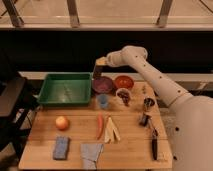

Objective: Wipe tray with eraser

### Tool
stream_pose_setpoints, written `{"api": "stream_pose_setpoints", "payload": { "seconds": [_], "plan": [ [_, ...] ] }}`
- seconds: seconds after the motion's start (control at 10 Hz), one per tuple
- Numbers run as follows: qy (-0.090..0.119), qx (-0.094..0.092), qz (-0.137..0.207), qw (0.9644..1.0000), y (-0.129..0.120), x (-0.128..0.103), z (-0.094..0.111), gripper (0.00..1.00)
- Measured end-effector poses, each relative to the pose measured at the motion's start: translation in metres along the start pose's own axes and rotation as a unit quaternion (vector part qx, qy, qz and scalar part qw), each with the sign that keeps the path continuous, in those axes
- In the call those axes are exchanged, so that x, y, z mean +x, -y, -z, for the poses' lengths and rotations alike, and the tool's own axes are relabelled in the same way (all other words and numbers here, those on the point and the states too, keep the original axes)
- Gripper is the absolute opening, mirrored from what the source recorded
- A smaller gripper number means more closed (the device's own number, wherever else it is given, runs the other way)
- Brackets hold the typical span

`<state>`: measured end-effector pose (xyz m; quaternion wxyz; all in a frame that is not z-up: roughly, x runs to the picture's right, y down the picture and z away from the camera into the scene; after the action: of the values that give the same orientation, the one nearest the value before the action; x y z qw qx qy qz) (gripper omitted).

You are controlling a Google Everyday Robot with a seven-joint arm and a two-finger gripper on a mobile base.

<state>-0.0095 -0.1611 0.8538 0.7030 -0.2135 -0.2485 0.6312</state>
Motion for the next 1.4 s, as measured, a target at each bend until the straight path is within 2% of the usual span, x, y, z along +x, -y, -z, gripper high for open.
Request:
{"api": "stream_pose_setpoints", "payload": {
  "seconds": [0.1,0.2,0.6,0.8,1.0,1.1,1.4],
  "plan": [
    [-0.014,-0.029,0.015,0.9994,-0.019,0.003,-0.002,0.0],
    [-0.02,-0.046,0.023,0.9985,-0.029,0.005,-0.004,0.0],
    [-0.018,-0.057,0.035,0.9976,-0.034,0.004,-0.004,0.0],
    [-0.01,-0.078,0.069,0.9945,-0.047,0.004,-0.019,0.0],
    [-0.01,-0.098,0.102,0.9899,-0.07,0.005,-0.046,0.0],
    [-0.011,-0.111,0.126,0.9857,-0.089,0.005,-0.069,0.0],
    [-0.013,-0.14,0.175,0.9745,-0.124,0.008,-0.117,0.0]
  ]
}}
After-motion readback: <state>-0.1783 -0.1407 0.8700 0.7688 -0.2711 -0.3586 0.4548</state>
